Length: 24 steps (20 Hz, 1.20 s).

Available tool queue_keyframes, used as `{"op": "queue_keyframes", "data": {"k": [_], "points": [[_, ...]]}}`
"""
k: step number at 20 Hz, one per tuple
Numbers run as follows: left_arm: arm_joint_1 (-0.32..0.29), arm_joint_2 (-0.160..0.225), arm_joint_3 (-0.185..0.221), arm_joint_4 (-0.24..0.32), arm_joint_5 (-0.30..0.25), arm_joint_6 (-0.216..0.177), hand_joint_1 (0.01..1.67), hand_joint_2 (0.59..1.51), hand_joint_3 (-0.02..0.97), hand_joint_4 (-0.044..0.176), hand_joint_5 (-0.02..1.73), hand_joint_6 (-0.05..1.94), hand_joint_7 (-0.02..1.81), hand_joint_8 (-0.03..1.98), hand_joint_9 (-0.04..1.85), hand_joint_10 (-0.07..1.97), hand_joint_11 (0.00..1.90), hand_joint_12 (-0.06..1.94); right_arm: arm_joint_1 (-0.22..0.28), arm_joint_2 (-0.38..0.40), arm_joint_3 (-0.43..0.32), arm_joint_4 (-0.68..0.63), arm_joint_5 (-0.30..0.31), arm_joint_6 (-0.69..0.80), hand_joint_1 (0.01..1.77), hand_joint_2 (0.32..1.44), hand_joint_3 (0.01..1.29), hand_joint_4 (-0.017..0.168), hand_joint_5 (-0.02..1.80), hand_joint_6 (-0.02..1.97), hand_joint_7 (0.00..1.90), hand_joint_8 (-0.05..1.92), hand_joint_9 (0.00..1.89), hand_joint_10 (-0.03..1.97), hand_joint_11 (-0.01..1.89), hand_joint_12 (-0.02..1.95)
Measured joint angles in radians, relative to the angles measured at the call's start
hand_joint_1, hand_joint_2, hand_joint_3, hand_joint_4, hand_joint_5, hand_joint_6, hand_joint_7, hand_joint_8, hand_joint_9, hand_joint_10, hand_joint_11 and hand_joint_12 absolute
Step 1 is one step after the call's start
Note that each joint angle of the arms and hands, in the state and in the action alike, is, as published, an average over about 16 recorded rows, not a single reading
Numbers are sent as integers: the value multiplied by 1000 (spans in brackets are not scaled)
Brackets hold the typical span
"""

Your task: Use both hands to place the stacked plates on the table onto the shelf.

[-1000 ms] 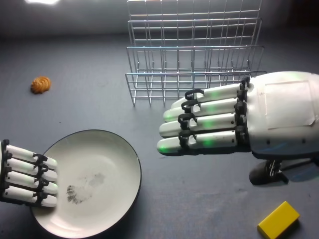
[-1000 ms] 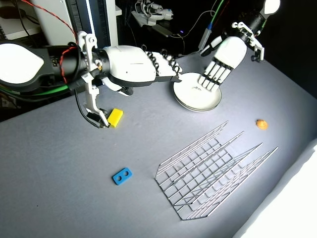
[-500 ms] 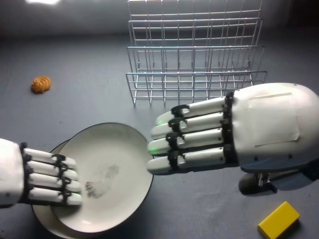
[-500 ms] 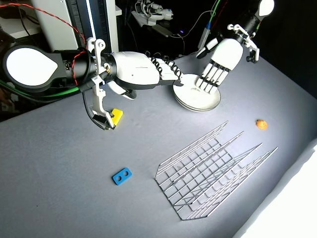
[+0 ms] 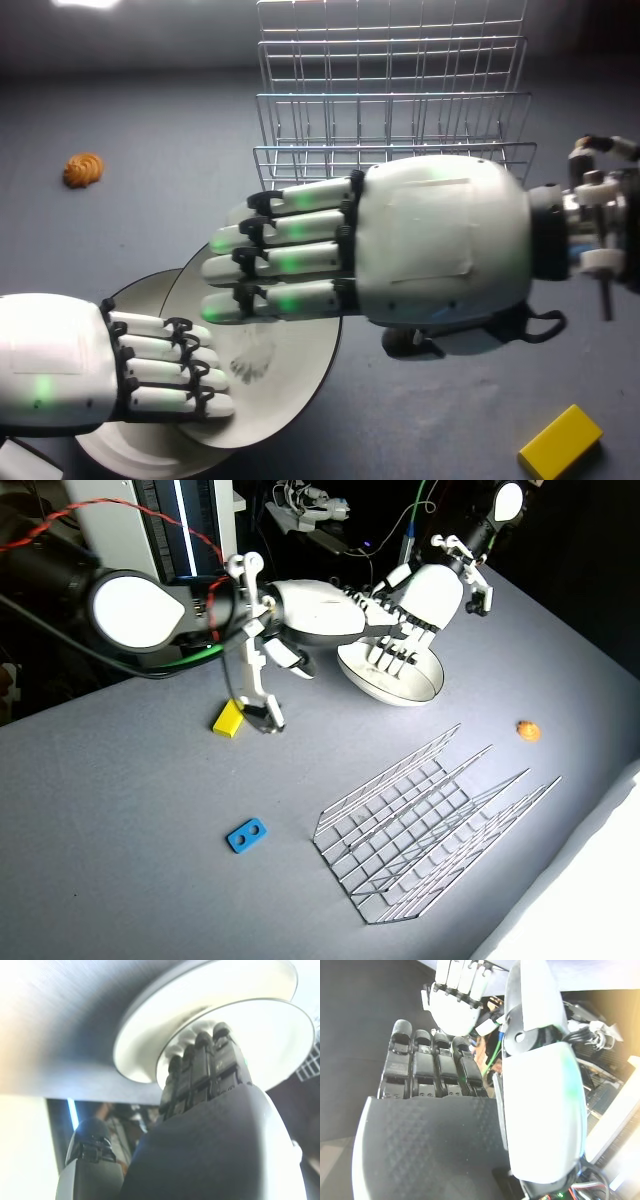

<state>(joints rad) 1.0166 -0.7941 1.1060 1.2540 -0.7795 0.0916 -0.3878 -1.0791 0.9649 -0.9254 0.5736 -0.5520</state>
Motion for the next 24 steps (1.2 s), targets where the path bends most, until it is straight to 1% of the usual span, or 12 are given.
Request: {"op": "queue_keyframes", "data": {"k": [6,10,15,19,21,24], "points": [[-11,-1,-29,-23,25,0,26,1150,2,-1,101,-16,73,-4,67,4,22,2,5,-100,51,86,-82,-101,1247,975,13,4,78,23,34,12,29,3,13,389],[-13,-2,-32,-26,26,0,26,1151,2,-1,111,-18,83,0,76,4,22,2,1,-160,92,137,-120,-160,1253,983,13,4,109,23,60,12,50,4,13,475],[-11,-3,-28,-28,21,0,26,1151,2,-1,120,-21,90,-2,84,5,24,3,-9,-230,145,188,-150,-221,1239,1004,13,4,172,23,130,12,113,4,13,603],[-7,-5,-24,-31,15,0,25,1152,2,-1,127,-20,97,-4,89,5,27,3,-19,-275,178,218,-162,-260,1201,1038,13,3,274,21,248,8,228,11,34,763],[-5,-6,-21,-34,11,0,25,1153,2,-2,129,-20,98,-5,89,5,27,3,-23,-291,190,226,-160,-274,1179,1046,13,2,354,23,340,2,322,15,88,832],[-3,-7,-17,-38,6,0,25,1155,2,-3,130,-18,98,-6,88,5,27,4,-28,-309,205,227,-150,-288,1148,1041,13,-1,480,76,496,22,493,15,221,910]]}}
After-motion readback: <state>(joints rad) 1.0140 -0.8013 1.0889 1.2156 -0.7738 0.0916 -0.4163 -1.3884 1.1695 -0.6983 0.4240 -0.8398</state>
